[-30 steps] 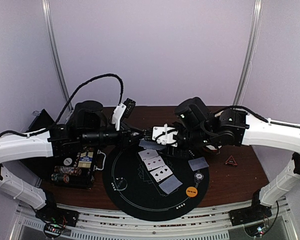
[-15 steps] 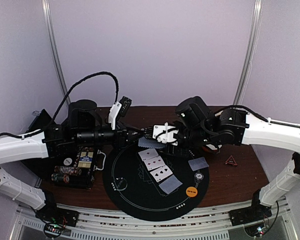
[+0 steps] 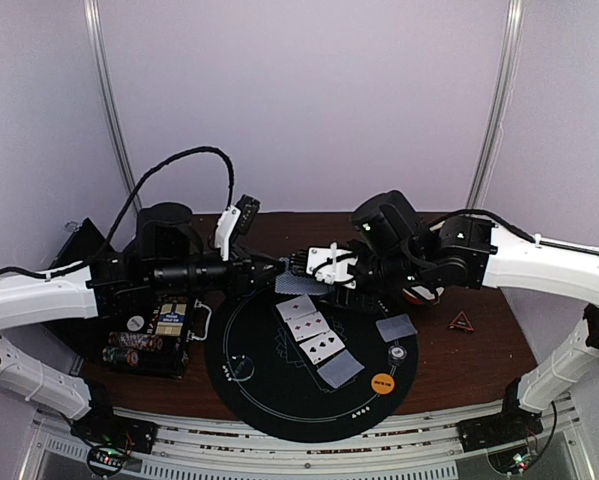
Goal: Distribute texas hold em gaming equipment
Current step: Pick up the poker card from the face-down deck piles.
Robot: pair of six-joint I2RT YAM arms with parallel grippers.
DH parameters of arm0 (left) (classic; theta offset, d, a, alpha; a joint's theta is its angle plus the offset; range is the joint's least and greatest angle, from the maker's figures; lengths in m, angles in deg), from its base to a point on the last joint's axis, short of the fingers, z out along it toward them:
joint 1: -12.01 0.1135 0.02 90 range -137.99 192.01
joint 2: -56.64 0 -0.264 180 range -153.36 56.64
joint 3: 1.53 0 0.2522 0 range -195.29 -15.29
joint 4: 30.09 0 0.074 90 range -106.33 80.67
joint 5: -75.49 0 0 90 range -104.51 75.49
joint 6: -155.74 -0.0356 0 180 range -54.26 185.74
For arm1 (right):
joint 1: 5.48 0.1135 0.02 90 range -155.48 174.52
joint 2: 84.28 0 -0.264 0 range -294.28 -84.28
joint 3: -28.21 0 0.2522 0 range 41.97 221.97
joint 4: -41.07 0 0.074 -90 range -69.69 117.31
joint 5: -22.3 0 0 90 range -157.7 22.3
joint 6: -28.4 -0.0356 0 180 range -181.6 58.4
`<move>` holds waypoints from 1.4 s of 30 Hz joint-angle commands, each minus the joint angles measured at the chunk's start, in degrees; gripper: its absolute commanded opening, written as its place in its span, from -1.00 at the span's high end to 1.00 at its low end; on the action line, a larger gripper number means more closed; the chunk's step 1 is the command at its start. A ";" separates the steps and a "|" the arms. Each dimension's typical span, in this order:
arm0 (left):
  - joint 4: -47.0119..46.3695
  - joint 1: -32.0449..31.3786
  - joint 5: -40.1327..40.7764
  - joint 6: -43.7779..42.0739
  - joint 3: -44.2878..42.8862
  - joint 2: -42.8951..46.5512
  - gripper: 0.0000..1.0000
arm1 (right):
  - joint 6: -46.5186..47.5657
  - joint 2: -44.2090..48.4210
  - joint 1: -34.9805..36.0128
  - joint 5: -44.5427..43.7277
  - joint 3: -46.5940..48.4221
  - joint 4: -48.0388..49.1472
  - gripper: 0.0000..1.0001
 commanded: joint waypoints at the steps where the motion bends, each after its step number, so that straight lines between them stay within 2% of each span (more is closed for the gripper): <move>1: -4.80 0.40 -2.33 0.94 -0.23 -3.79 1.00 | -1.07 0.72 -0.24 1.79 1.09 1.37 0.00; 6: -5.12 0.40 -1.15 0.29 -1.33 -4.95 1.00 | -1.38 0.98 -0.34 1.87 0.88 1.11 0.00; 15: -3.33 1.00 -1.41 0.50 -0.94 -3.61 0.43 | -1.03 1.41 -0.36 1.53 0.40 1.22 0.00; 17: -3.65 1.01 -1.53 0.69 -0.66 -3.47 0.40 | -0.86 1.37 -0.34 1.58 0.52 1.30 0.00; 21: -3.91 1.09 -2.72 0.86 -0.61 -3.90 0.74 | -0.84 1.20 -0.32 1.60 0.74 1.33 0.00; 23: -3.83 1.10 -3.43 0.86 -0.77 -3.74 0.99 | -0.85 1.28 -0.32 1.40 0.47 1.38 0.00; 36: -3.84 1.70 -1.74 1.16 2.15 3.75 1.00 | -1.46 1.54 -2.62 0.86 -2.48 2.86 0.00; 42: -6.52 2.40 -0.25 5.82 5.30 8.41 1.00 | -2.56 1.63 -4.62 1.01 -2.99 3.64 0.00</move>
